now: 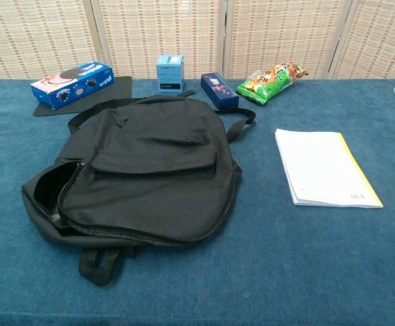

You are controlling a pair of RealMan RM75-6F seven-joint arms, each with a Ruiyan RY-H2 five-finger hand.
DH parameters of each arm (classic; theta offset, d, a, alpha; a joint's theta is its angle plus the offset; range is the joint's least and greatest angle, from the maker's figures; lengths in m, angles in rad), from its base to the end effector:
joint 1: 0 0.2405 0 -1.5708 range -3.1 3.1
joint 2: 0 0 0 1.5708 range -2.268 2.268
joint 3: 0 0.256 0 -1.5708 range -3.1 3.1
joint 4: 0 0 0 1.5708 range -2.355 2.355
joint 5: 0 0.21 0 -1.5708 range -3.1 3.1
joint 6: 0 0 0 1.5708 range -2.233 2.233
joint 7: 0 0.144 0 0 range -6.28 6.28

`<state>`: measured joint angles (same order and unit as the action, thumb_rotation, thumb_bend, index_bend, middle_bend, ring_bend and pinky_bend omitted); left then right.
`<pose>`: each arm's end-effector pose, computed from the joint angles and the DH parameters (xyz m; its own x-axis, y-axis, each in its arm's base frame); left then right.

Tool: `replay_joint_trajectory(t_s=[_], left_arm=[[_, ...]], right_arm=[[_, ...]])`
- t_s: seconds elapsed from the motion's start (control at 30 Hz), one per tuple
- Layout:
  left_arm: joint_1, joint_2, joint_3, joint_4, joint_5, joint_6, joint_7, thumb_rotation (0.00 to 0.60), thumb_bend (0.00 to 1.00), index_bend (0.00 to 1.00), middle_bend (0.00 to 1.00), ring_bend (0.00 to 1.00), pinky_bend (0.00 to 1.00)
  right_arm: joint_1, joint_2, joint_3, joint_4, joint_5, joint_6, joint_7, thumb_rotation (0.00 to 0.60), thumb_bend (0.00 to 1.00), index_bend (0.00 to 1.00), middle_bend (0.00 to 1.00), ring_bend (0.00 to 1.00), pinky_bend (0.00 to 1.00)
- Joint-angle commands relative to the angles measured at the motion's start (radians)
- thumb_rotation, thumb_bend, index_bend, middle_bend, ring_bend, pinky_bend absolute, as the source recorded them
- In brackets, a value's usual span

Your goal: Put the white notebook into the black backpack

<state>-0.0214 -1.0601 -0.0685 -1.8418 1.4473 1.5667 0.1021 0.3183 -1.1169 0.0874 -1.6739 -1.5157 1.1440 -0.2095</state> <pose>-0.2821 0.1629 0.1742 0.3322 -0.0580 0.9414 0.9409 0.0904 -0.3264 -0.2596 -0.2475 0.1132 0.5745 -0.1636 0.8020 -0.8049 -0.2909 0.5173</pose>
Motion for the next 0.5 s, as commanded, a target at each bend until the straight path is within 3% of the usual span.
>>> replay_joint_trajectory(t_s=[0.03,0.2,0.5], left_arm=[[0.000,0.001,0.001,-0.001,0.002,-0.001,0.000,0.600,0.36,0.01,0.00,0.00,0.00],[0.002,0.000,0.003,-0.001,-0.002,-0.001,0.001,0.600,0.36,0.01,0.00,0.00,0.00],[0.004,-0.002,0.002,0.001,-0.002,0.000,0.001,0.600,0.36,0.01,0.00,0.00,0.00]], right_arm=[[0.036,-0.059,0.002,0.048,0.019,-0.044,0.003,0.600,0.12,0.13,0.18,0.04,0.11],[0.076,-0.137,0.001,0.118,0.052,-0.102,0.021,0.600,0.05,0.15,0.18,0.04,0.11],[0.138,-0.269,0.015,0.235,0.095,-0.158,0.030,0.600,0.15,0.16,0.18,0.04,0.11]])
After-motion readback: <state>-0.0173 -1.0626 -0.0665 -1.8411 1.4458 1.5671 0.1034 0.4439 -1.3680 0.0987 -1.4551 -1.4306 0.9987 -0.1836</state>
